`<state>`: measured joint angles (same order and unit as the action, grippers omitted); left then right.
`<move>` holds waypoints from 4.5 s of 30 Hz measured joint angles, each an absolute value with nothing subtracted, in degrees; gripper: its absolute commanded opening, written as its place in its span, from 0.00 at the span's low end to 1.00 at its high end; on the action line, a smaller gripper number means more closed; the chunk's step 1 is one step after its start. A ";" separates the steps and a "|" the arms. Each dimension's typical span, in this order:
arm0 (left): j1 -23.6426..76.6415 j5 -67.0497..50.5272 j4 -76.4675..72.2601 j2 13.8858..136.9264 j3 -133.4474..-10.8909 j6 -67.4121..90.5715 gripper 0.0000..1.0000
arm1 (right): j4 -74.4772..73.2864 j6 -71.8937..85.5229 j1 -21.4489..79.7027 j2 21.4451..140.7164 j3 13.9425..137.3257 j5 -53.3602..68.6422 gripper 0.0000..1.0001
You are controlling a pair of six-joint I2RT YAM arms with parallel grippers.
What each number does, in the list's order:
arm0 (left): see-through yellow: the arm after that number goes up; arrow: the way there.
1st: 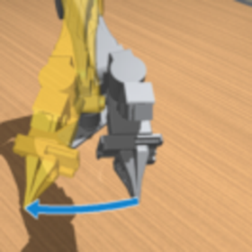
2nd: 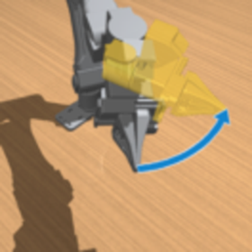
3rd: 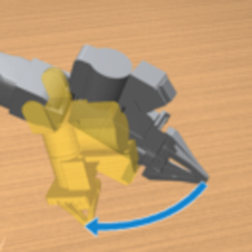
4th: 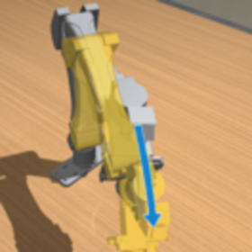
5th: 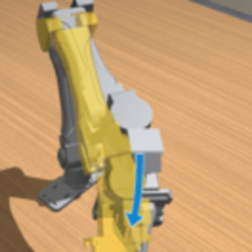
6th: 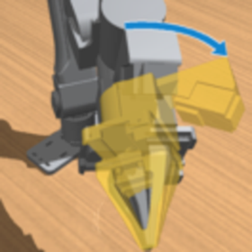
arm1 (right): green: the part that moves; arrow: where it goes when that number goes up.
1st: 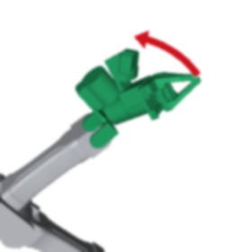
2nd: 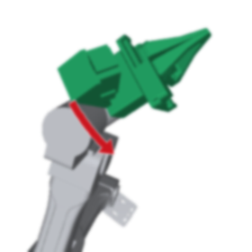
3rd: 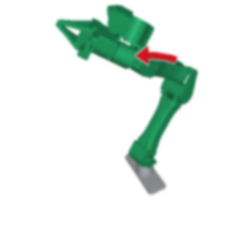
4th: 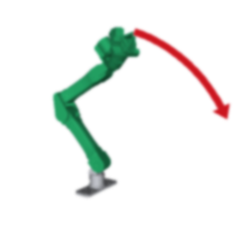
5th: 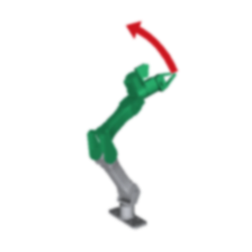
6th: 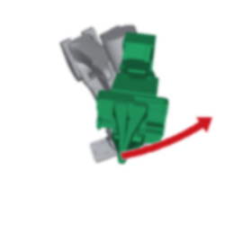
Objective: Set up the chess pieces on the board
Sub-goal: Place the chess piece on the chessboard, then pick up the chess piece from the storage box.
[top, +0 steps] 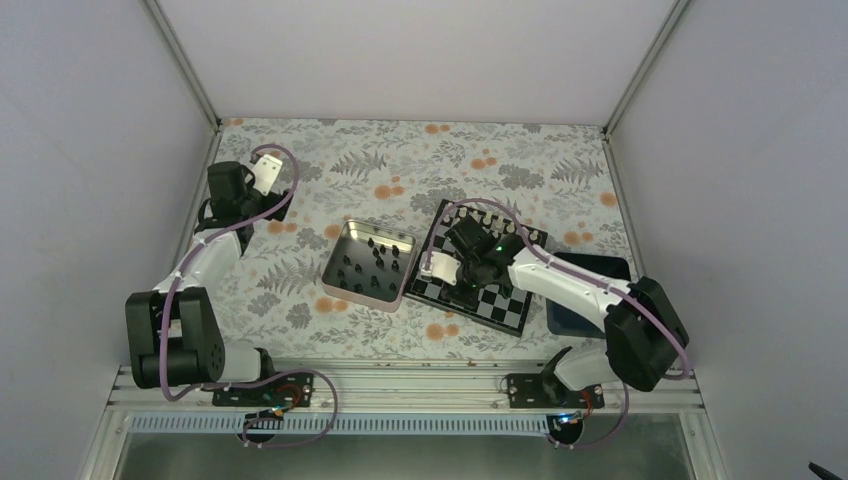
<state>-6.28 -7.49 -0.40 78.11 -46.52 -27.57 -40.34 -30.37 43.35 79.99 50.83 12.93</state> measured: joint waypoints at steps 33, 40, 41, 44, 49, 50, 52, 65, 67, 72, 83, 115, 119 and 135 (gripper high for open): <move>-6.28 -7.33 -0.60 77.76 -46.15 -27.59 1.00 | -37.60 -31.88 42.96 87.50 53.08 9.72 0.08; -6.28 -7.33 -0.62 77.76 -46.15 -27.59 1.00 | -38.26 -32.01 42.96 88.33 53.60 9.76 0.08; -6.28 -7.33 -0.62 77.76 -46.15 -27.59 1.00 | -38.28 -32.08 42.96 88.60 53.65 9.78 0.08; -6.28 -7.35 -0.62 77.76 -46.15 -27.59 1.00 | -38.63 -32.21 42.96 89.49 53.93 9.85 0.08; -6.28 -7.33 -0.71 77.76 -45.84 -27.59 1.00 | -38.65 -32.60 42.96 89.95 54.04 9.89 0.08; -6.28 -7.33 -0.69 77.76 -45.84 -27.59 1.00 | -38.68 -32.67 42.96 89.97 54.06 9.89 0.08; -6.28 -7.33 -0.73 77.76 -45.84 -27.59 1.00 | -38.70 -32.73 42.96 90.00 54.08 9.91 0.08; -6.28 -7.33 -0.78 77.76 -45.82 -27.59 1.00 | -39.09 -32.93 42.96 90.30 54.08 10.07 0.14; -6.28 -7.35 -0.78 77.76 -45.82 -27.59 1.00 | -39.11 -32.95 42.96 90.41 54.08 10.20 0.16; -6.28 -7.33 -0.78 77.76 -45.82 -27.59 1.00 | -39.44 -32.93 42.96 90.41 54.08 10.33 0.24; -6.28 -7.35 -0.78 77.76 -45.82 -27.59 1.00 | -42.00 -32.88 42.96 89.71 57.76 10.44 0.30; -6.28 -7.60 -0.99 76.47 -45.50 -27.59 1.00 | -39.90 -32.95 47.62 117.54 89.65 13.32 0.37; -6.28 -7.60 -1.21 76.47 -45.41 -27.59 1.00 | -40.27 -32.97 47.62 118.63 89.95 13.72 0.37; -6.28 -7.77 -1.54 76.47 -44.75 -27.59 1.00 | -40.18 -33.32 48.42 122.08 92.31 14.46 0.17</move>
